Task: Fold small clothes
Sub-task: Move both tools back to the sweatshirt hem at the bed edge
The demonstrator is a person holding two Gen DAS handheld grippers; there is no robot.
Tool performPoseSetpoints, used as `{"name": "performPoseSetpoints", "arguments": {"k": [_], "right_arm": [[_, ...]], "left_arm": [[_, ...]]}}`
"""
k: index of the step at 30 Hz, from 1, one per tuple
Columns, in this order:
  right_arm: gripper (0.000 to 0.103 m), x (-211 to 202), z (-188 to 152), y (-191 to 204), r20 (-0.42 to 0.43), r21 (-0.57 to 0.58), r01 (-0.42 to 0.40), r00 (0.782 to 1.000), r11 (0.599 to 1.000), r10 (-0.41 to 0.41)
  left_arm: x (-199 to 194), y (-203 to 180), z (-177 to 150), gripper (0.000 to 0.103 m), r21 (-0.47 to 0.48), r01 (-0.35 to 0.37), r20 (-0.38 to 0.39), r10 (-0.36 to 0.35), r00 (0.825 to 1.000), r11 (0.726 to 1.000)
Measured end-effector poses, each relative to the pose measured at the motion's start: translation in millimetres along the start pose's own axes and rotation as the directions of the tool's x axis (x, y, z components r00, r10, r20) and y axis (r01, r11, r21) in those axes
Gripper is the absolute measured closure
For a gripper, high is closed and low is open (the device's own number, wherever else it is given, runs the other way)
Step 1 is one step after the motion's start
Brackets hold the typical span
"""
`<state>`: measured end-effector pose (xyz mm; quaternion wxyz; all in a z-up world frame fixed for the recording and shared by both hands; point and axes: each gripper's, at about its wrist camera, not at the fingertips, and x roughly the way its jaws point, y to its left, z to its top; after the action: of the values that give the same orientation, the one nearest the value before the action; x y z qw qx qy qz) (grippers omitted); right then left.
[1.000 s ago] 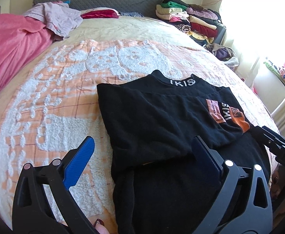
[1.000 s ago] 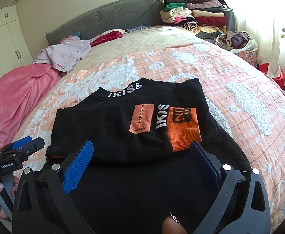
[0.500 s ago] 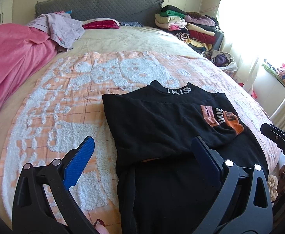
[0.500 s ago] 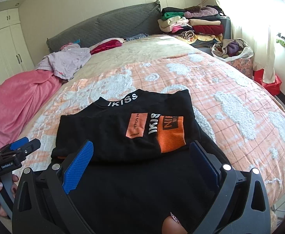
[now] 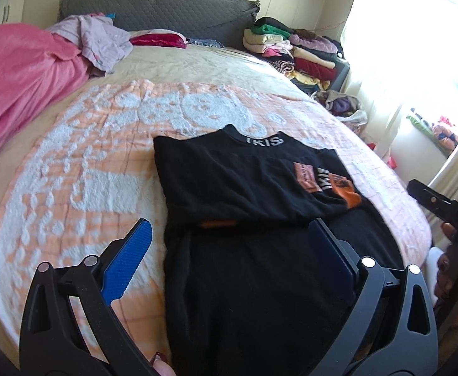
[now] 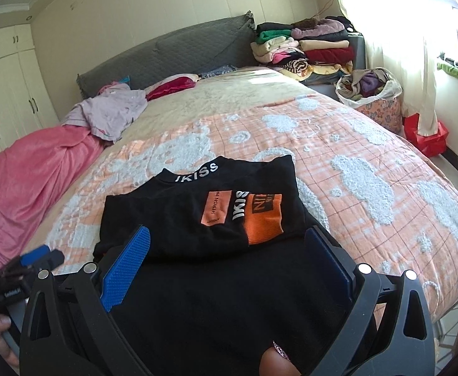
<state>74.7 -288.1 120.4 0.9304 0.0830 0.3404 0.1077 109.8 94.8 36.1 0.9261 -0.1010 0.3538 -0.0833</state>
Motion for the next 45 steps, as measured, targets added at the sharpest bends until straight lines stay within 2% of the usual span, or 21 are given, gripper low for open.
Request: {"name": "performPoseSetpoints", "arguments": {"k": [13,34,45], "right_arm": [[0.005,-24,-4,-2,0.017,-0.015,-0.008,1.000,1.000,0.008],[0.005,-45,-22,-19,-0.004,-0.042,0.004,1.000,0.999,-0.004],[0.005,-43,-39,-37,-0.043,-0.051,0.047,0.998,0.998,-0.049]], "left_arm": [[-35,-3,-19,0.010,-0.029,-0.042,0.059,0.044,0.997,0.999],[-45,-3,-57,0.010,-0.016,-0.117,-0.003,0.117,0.993,0.993],[-43,5,-75,0.010,-0.019,-0.157,-0.057,0.156,0.986,0.987]]}}
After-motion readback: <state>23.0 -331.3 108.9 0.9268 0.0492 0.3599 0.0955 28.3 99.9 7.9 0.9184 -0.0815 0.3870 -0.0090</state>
